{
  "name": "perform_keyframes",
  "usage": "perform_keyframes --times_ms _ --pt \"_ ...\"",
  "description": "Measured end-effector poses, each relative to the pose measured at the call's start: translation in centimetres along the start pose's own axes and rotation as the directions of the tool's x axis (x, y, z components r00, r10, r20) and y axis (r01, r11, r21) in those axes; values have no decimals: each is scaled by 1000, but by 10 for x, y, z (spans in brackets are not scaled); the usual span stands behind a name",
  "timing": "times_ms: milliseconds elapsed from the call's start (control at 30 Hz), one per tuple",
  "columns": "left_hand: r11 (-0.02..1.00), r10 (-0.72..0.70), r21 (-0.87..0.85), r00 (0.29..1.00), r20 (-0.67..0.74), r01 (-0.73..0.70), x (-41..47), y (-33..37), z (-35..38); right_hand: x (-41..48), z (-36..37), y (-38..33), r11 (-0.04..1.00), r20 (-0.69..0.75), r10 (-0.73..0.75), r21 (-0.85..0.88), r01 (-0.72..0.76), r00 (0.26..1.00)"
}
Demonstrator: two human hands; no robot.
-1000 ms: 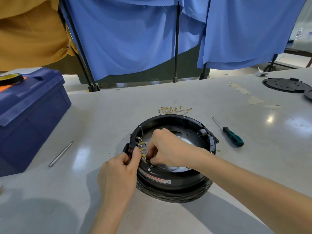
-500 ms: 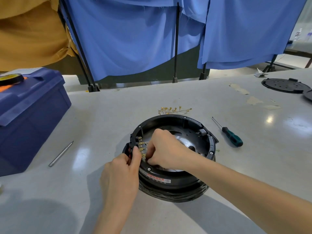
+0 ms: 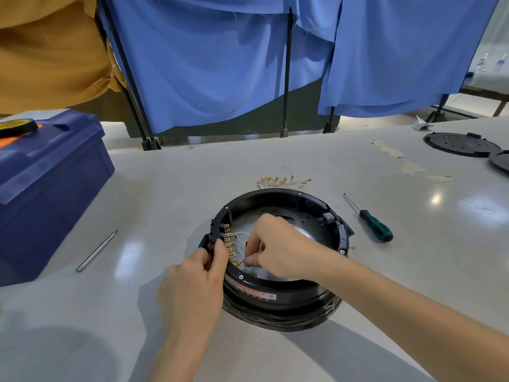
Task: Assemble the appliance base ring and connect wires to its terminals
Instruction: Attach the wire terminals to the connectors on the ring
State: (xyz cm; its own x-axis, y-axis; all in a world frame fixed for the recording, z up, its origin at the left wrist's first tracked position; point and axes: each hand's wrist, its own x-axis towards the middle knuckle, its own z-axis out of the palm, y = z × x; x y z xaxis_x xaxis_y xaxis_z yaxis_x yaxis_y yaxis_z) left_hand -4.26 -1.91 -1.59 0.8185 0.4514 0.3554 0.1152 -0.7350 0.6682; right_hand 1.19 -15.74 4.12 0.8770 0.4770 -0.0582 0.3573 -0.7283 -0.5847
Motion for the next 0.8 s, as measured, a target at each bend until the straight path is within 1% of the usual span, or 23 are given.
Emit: perform_keyframes --times_ms 67,167,233,300,333,367,400,467,500,567,700,800 --pt "999 9 32 1000 6 -9 1 0 0 0 5 -2 999 22 21 -49 -20 1000" --pt "991 58 116 998 28 -61 1 0 -1 0 5 -4 997 19 45 -64 -44 999" --pt "961 111 249 992 54 -121 1 0 -3 0 6 -3 997 -1 47 -54 -47 999" --pt "886 175 418 979 104 -203 1 1 -5 0 7 -3 998 -27 48 -28 -49 998" --pt "868 174 449 976 130 -214 1 2 -6 0 7 -2 999 -36 51 -9 -52 998" --pt "864 166 456 976 143 -214 0 4 -7 -1 8 -2 998 -42 56 14 -56 998" --pt "876 150 436 975 161 -207 0 6 -8 -1 8 -1 997 -42 62 38 -61 997" --pt "900 165 378 972 166 -217 -3 7 -12 -1 9 0 995 -36 70 67 -68 997" --pt "874 206 407 961 186 -266 -4 8 -14 -1 9 0 995 -38 71 73 -69 997" --pt "824 243 463 942 231 -326 -4 8 -17 0 10 -1 995 -52 72 75 -68 996" --pt "809 332 434 918 218 -396 -3 8 -16 1 11 -2 995 -32 69 70 -67 997" --pt "798 342 441 911 231 -411 -2 9 -17 2 11 -2 995 -30 65 78 -63 997"
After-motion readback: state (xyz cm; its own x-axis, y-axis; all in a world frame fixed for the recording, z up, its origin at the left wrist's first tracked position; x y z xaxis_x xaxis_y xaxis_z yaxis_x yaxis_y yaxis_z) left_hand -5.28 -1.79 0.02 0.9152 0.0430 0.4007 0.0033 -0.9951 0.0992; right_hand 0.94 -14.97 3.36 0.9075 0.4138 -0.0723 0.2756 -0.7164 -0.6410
